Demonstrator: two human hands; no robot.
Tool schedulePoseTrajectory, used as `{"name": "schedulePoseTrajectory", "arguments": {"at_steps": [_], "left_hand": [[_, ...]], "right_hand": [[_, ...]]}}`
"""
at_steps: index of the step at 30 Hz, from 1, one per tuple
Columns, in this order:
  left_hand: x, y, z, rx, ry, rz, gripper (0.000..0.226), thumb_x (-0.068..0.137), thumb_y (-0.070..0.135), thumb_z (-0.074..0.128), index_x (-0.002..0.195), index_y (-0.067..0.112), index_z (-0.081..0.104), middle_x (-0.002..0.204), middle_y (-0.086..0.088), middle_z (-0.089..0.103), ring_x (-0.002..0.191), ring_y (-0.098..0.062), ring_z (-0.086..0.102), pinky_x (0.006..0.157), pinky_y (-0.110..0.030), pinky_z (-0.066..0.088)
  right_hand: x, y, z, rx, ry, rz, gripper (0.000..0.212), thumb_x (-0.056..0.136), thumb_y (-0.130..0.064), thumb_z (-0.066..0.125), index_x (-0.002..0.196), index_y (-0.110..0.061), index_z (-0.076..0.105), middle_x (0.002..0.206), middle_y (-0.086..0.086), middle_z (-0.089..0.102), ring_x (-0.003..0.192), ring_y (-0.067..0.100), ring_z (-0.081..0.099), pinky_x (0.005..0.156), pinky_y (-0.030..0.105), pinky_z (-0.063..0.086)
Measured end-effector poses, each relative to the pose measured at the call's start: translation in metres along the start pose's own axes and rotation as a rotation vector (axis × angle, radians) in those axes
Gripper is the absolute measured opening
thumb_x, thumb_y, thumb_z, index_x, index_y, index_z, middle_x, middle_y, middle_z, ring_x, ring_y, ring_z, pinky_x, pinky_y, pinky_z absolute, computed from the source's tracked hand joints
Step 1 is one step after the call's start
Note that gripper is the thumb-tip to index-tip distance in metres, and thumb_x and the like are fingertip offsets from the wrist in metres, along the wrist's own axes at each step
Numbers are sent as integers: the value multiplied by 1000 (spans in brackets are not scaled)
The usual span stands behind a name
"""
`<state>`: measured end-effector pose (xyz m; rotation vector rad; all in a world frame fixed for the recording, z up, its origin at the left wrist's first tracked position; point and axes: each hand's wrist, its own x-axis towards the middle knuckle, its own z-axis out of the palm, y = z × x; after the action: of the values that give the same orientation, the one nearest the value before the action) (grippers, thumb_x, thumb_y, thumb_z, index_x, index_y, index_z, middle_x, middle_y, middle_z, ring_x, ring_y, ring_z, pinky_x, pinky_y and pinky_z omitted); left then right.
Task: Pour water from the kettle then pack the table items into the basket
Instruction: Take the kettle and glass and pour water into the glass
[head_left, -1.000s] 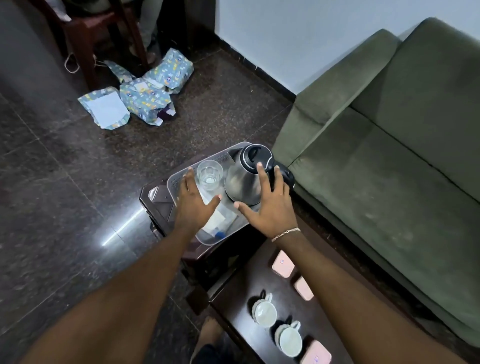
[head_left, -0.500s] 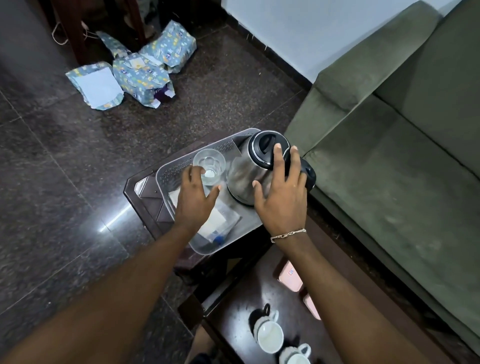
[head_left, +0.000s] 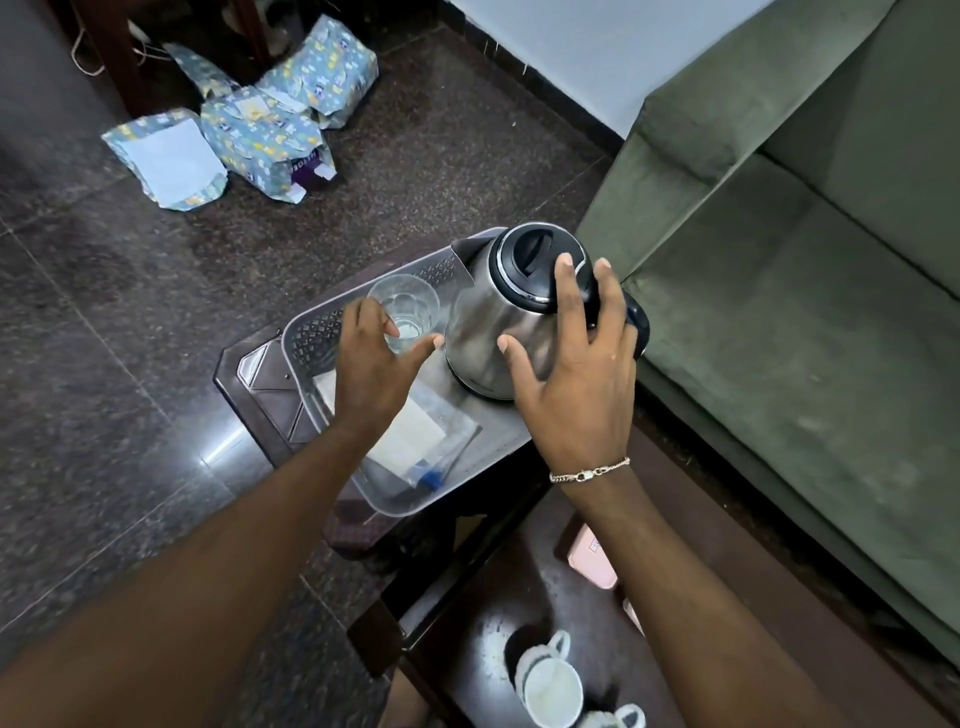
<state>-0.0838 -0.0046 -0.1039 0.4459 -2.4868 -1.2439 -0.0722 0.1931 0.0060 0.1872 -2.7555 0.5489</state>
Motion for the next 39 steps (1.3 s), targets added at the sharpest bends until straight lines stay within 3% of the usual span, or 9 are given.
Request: {"name": "schedulePoseTrajectory", "arguments": {"at_steps": [10, 16, 17, 19, 21, 24, 27, 30, 39], "left_hand": [[3, 1, 0, -133, 17, -37, 90, 65, 40, 90, 134, 21, 35, 130, -6, 58, 114, -23, 62, 99, -37, 52], [3, -1, 2, -82, 20, -61, 87, 64, 42, 90, 132, 17, 41, 128, -1, 54, 111, -12, 54, 93, -21, 43], [4, -1, 2, -77, 18, -63, 87, 65, 40, 90, 133, 15, 42, 129, -4, 55, 113, -14, 54, 94, -23, 44], [6, -2, 2, -62, 14, -62, 86, 65, 39, 91, 133, 15, 44, 129, -5, 54, 113, -13, 53, 95, -26, 45], [7, -3, 2, -66, 3, -66, 82, 64, 38, 91, 129, 19, 46, 125, -2, 55, 108, -12, 54, 93, -29, 49], [8, -4, 3, -103, -26, -93, 81, 63, 40, 90, 127, 21, 44, 122, -7, 61, 105, -22, 63, 91, -37, 55], [9, -4, 3, -111, -32, -102, 80, 63, 41, 89, 126, 22, 43, 122, -8, 64, 105, -24, 65, 89, -37, 55], [8, -4, 3, -122, -34, -97, 77, 65, 36, 90, 125, 22, 44, 119, -6, 64, 101, -22, 65, 85, -31, 53], [10, 12, -15, -95, -53, -63, 77, 67, 26, 93, 126, 16, 46, 118, -9, 65, 102, -27, 65, 89, -38, 53]], "right_hand": [[-1, 30, 1, -104, 136, 154, 100, 70, -86, 62, 150, -29, 42, 145, 1, 48, 104, 31, 39, 87, 48, 40], [11, 50, -3, 186, 43, 186, 90, 69, -74, 75, 142, -27, 51, 128, -1, 56, 117, 24, 47, 101, 42, 40], [16, 54, -3, 339, 30, 203, 80, 71, -71, 75, 134, -26, 58, 121, -5, 60, 114, 16, 53, 100, 35, 43], [25, 61, -2, 621, 9, 264, 47, 77, -73, 68, 93, -29, 67, 87, -19, 63, 81, 0, 59, 75, 24, 48], [34, 71, 3, 755, -5, 347, 59, 83, -78, 55, 59, -24, 49, 58, -18, 44, 55, 1, 40, 54, 24, 34], [49, 88, 14, 998, -115, 583, 89, 84, -84, 46, 61, 0, 60, 54, 9, 57, 53, 21, 53, 58, 32, 45], [58, 96, 23, 1182, -243, 669, 65, 83, -67, 59, 57, -7, 60, 43, 13, 52, 40, 27, 46, 48, 31, 42], [56, 92, 31, 1263, -105, 707, 30, 67, -39, 58, 45, -18, 56, 40, 2, 40, 34, 19, 37, 38, 22, 33], [54, 78, 22, 1308, 82, 753, 38, 73, -21, 44, 35, -21, 44, 39, -6, 37, 32, 14, 33, 35, 17, 26]]}}
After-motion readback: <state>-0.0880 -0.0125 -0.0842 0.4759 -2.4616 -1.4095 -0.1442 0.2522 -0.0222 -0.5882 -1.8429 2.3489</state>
